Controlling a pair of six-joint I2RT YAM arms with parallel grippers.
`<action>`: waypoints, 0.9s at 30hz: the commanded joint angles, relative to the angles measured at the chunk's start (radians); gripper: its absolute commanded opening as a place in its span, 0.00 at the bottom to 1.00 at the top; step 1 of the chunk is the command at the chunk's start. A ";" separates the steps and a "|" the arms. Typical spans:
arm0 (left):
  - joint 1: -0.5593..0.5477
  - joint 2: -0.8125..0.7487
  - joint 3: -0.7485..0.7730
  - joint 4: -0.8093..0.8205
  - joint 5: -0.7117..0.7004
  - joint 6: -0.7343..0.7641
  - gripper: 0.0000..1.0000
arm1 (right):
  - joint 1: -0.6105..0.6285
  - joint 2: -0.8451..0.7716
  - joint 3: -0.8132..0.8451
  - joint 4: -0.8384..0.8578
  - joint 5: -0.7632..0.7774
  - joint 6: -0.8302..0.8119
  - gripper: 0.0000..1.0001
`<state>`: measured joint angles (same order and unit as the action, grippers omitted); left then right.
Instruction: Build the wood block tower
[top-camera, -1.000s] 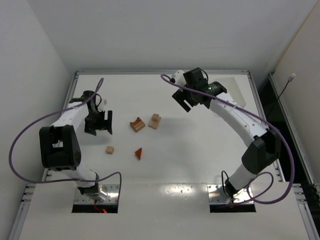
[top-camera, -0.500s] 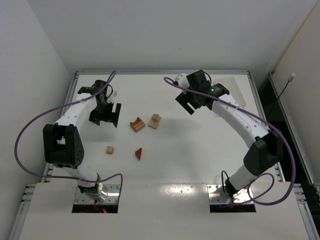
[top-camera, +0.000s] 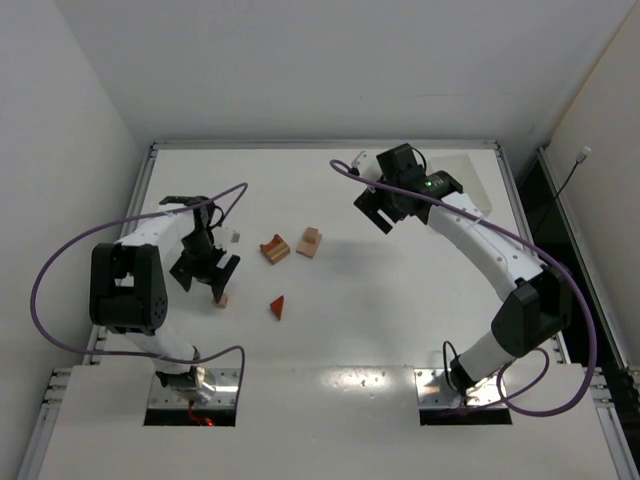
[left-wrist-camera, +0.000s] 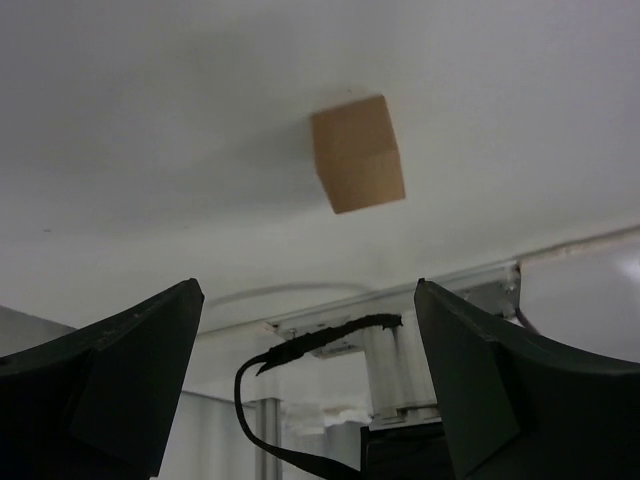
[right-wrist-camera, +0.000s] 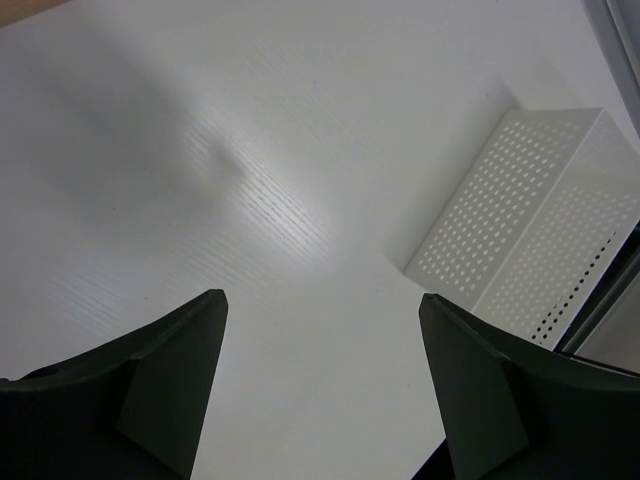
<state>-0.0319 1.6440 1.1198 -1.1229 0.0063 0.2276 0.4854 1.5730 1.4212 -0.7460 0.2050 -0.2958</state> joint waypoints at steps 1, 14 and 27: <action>-0.005 -0.019 -0.026 -0.055 0.090 0.107 0.85 | -0.007 -0.024 -0.010 0.002 -0.006 -0.011 0.75; -0.082 0.072 -0.078 0.032 0.119 0.128 0.78 | -0.007 0.016 0.010 0.002 -0.015 -0.011 0.75; -0.128 0.116 -0.092 0.160 0.089 0.044 0.53 | -0.007 0.016 0.019 -0.007 -0.024 -0.011 0.75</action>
<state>-0.1520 1.7542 1.0073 -0.9958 0.1036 0.2970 0.4854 1.5867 1.4139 -0.7620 0.1902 -0.3073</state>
